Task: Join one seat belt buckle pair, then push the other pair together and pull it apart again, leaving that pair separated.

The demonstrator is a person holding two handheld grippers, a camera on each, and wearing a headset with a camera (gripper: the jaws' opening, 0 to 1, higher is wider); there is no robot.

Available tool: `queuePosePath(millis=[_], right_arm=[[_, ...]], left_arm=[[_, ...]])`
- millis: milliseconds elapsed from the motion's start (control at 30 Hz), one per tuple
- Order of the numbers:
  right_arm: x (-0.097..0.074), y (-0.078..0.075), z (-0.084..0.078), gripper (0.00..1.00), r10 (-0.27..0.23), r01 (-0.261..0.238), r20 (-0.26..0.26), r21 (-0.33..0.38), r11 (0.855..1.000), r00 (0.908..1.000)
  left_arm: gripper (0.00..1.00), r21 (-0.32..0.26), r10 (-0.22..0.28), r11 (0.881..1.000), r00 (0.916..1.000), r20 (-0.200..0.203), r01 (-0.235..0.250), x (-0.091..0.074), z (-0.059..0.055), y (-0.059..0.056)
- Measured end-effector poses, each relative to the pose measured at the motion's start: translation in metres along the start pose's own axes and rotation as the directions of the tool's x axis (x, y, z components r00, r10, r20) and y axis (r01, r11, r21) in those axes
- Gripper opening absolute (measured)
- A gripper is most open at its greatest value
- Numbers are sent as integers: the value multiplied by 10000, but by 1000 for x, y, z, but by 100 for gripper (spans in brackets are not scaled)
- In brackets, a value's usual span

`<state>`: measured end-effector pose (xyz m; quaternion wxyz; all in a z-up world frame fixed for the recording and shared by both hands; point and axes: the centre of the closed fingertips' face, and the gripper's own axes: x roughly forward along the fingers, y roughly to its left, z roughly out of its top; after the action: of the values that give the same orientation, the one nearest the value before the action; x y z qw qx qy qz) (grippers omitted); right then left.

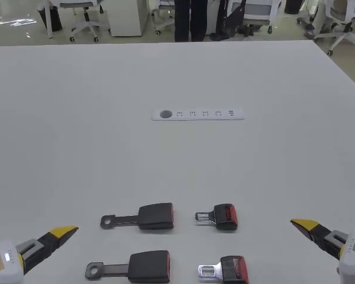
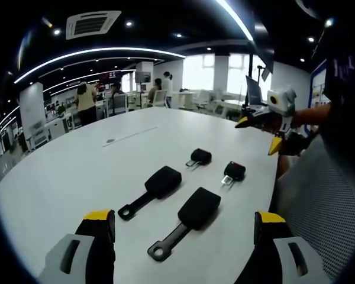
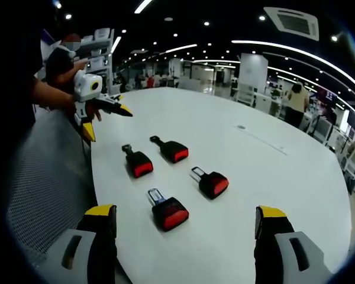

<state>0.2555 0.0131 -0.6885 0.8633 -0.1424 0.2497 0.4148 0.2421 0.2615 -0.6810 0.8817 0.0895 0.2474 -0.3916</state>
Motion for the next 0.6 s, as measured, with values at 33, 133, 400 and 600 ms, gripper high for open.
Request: queuePosePath(millis=[33, 133, 400, 600], right_arm=[[0, 0, 0, 99, 4, -4, -17, 7, 10000, 10000], [0, 0, 0, 99, 20, -21, -37, -33, 10000, 10000], [-1, -1, -3, 99, 169, -172, -221, -118, 9998, 9996], [1, 0, -3, 99, 357, -364, -336, -202, 9991, 9988]], left_arm=[[99, 12, -5, 10000, 10000, -6, 5, 0, 0, 0], [99, 30, -20, 10000, 10000, -20, 20, 0, 1, -1], [99, 117, -112, 9999, 9999, -119, 114, 2, -2, 3], [98, 263, -286, 9992, 9992, -273, 293, 6, -2, 4]])
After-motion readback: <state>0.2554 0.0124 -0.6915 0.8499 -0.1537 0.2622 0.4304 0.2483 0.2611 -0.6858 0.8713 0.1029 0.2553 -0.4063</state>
